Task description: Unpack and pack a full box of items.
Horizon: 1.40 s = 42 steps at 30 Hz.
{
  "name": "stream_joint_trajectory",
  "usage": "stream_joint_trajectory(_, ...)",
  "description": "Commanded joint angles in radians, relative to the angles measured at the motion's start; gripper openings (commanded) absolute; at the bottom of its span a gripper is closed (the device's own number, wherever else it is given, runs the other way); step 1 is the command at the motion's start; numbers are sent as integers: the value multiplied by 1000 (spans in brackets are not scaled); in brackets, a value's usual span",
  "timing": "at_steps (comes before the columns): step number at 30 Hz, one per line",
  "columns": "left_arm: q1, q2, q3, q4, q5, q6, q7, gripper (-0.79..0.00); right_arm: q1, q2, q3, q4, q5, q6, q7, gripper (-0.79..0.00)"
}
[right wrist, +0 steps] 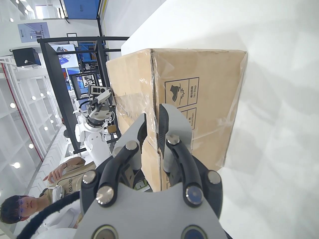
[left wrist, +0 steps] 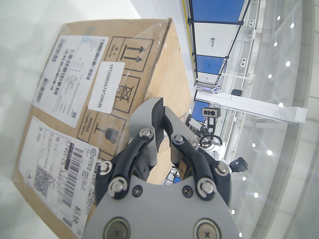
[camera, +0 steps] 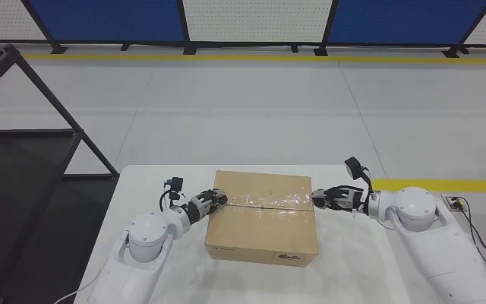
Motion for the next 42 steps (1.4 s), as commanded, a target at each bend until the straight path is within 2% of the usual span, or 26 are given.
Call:
stream_joint_trajectory(1,0,0,0,0,0,0,0,-785,1,0,-1,-1,-1,1,1,-739)
stream_joint_trajectory(5,0,0,0,0,0,0,0,-785,0,0,-3,-5,-6,2,-1,-785)
stream_joint_trajectory(42,15,0,1,-8,0,-12,13,-785,-74,19,41,-185,-41,11,-52,-785)
